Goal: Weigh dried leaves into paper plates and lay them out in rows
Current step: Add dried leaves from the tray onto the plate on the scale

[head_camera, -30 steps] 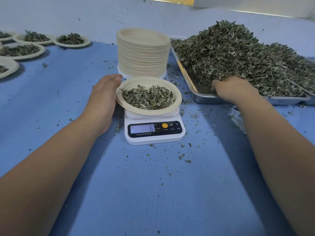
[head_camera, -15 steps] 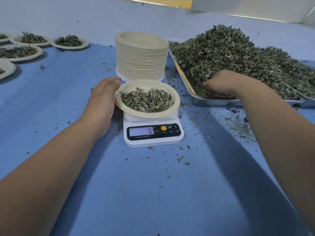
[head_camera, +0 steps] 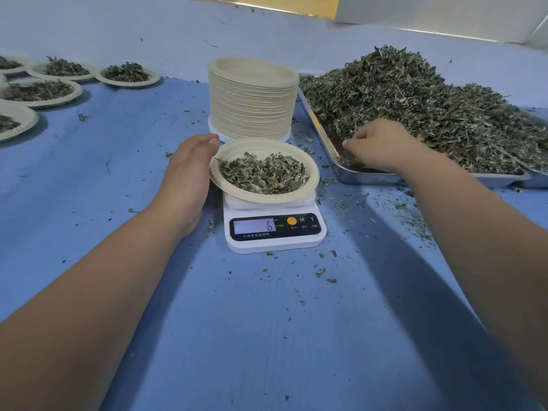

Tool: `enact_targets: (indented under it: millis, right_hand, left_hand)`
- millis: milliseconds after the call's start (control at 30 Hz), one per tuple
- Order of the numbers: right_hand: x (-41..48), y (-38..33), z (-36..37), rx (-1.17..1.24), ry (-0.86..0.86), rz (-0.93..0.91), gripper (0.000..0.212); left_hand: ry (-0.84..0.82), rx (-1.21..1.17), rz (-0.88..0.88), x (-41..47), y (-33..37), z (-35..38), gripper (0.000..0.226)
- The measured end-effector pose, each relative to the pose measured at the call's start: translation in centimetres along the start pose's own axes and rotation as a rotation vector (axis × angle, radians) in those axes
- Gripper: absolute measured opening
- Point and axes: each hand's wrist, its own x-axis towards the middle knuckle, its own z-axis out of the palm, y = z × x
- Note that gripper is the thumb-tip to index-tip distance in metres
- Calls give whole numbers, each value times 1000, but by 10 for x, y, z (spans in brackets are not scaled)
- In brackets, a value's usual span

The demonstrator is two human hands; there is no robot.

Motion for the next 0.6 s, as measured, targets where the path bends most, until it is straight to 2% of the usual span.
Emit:
enact_targets:
  millis: [67,100,200,300,400,500,600]
  right_hand:
    - [-2,-2,5,-11,119,-24,39]
    - [-4,-6,8,-35,94,-14,41]
    - [-8,-14,19,-148,-137,10,59]
    - [-9,-16,22,-99,-136,-63,68]
    - [-11,-15,27,-91,-118,-90,67]
    - [-12,-17,27,-15,-15,-99,61]
    - [-8,-16,16,106,209,-73,59]
  left_hand:
    - [0,-7,-2,-1,1,0,39]
    - [2,-12,-3,0,1,0,39]
    - [6,-20,-8,0,2,0,38]
    - [1,-12,-8,0,2,-1,37]
    - [0,-6,-13,0,1,-1,38]
    - [-2,-4,-12,0,1,-1,36]
    - [2,-10,-5,0,0,-1,37]
